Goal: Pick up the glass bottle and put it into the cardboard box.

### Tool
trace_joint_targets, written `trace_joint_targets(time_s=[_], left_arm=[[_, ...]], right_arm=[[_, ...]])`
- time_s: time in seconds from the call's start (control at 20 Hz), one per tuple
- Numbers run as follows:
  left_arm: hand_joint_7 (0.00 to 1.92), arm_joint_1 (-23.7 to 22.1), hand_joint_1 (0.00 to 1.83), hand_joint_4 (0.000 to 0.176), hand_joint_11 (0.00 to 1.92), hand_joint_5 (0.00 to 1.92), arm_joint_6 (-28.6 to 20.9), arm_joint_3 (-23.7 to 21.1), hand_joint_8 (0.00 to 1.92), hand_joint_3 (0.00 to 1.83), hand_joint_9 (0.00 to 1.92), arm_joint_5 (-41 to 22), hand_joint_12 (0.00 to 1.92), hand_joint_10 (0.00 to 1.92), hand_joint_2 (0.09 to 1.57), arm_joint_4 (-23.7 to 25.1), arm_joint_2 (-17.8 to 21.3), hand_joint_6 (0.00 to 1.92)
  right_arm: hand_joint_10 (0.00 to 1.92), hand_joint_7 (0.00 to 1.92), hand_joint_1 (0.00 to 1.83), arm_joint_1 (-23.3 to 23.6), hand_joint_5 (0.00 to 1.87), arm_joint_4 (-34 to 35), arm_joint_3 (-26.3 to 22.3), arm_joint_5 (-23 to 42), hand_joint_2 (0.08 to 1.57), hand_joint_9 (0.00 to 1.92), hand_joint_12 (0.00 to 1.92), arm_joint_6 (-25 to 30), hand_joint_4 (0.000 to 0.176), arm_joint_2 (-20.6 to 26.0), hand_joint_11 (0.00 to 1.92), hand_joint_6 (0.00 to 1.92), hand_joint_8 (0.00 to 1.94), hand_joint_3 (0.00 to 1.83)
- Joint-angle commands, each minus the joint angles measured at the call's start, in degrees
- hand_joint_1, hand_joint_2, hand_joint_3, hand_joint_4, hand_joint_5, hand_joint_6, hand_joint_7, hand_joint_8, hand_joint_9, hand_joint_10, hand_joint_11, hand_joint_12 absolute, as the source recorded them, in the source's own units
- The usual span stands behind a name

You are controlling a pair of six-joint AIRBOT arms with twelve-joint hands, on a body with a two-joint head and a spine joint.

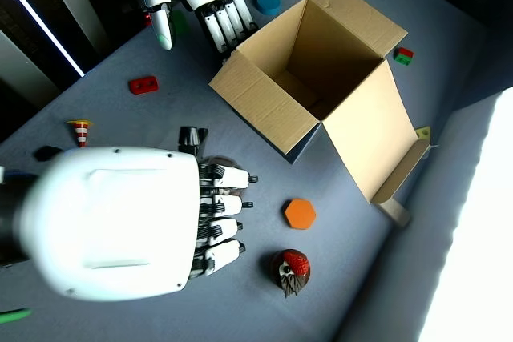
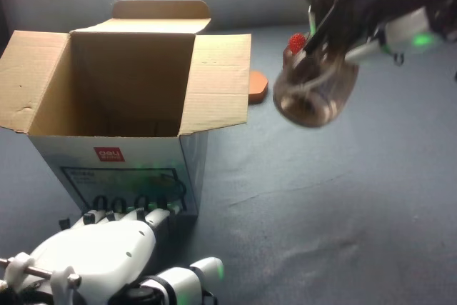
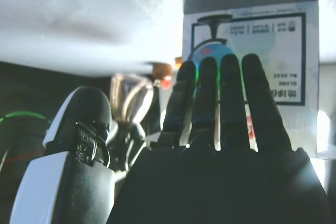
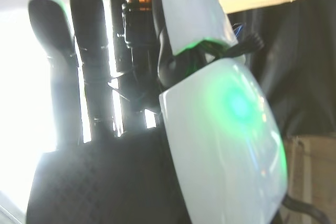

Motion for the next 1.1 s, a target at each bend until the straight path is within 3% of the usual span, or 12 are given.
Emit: trace_joint_targets(time_s=[0.0,0.3,0.45,0.55,0.8,1.05], left_arm=[[0.14,-1.0,0.00,0.000,0.00,0.13,0.2,-0.3,0.00,0.00,0.13,-3.8,0.32,0.00,1.26,2.7,-0.6,0.00],[0.14,-1.2,0.00,0.000,0.00,0.13,0.1,-0.7,0.00,0.00,0.13,-5.5,0.33,0.00,1.26,2.3,-2.2,0.00],[0.14,-1.1,0.00,0.000,0.00,0.13,0.2,-0.9,0.00,0.00,0.13,-5.5,0.33,0.00,1.26,2.0,-2.3,0.00],[0.14,-1.2,0.00,0.000,0.00,0.13,0.2,-0.9,0.00,0.00,0.13,-5.5,0.33,0.00,1.26,2.0,-2.6,0.00],[0.14,-0.9,0.00,0.000,0.00,0.13,1.6,-1.5,0.00,0.00,0.13,-5.5,0.33,0.00,1.26,1.2,-2.9,0.00],[0.14,-0.8,0.00,0.000,0.00,0.13,1.6,-1.4,0.00,0.00,0.13,-5.5,0.33,0.00,1.26,1.2,-3.0,0.00]], right_arm=[[1.26,0.98,1.36,1.9,0.72,1.0,-0.2,1.6,1.16,0.88,1.43,0.4,0.000,1.0,0.76,1.42,0.91,0.00],[1.27,0.98,1.36,5.5,0.72,4.1,-0.2,5.8,1.16,0.87,1.42,-0.8,0.000,2.6,0.76,1.42,0.92,0.00],[1.27,0.98,1.36,3.7,0.72,26.5,-0.2,13.5,1.16,0.86,1.43,-21.7,0.000,3.5,0.76,1.41,0.93,0.00],[1.27,0.98,1.36,2.3,0.72,35.7,-0.5,18.7,1.16,0.86,1.43,-29.9,0.000,3.9,0.76,1.41,0.93,0.00],[1.27,0.98,1.36,0.9,0.73,48.6,-2.7,25.6,1.16,0.86,1.43,-43.3,0.000,3.8,0.76,1.40,0.93,0.00],[1.27,0.98,1.36,0.9,0.73,52.0,-3.5,26.0,1.16,0.86,1.43,-47.1,0.000,0.5,0.77,1.41,0.93,0.00]])
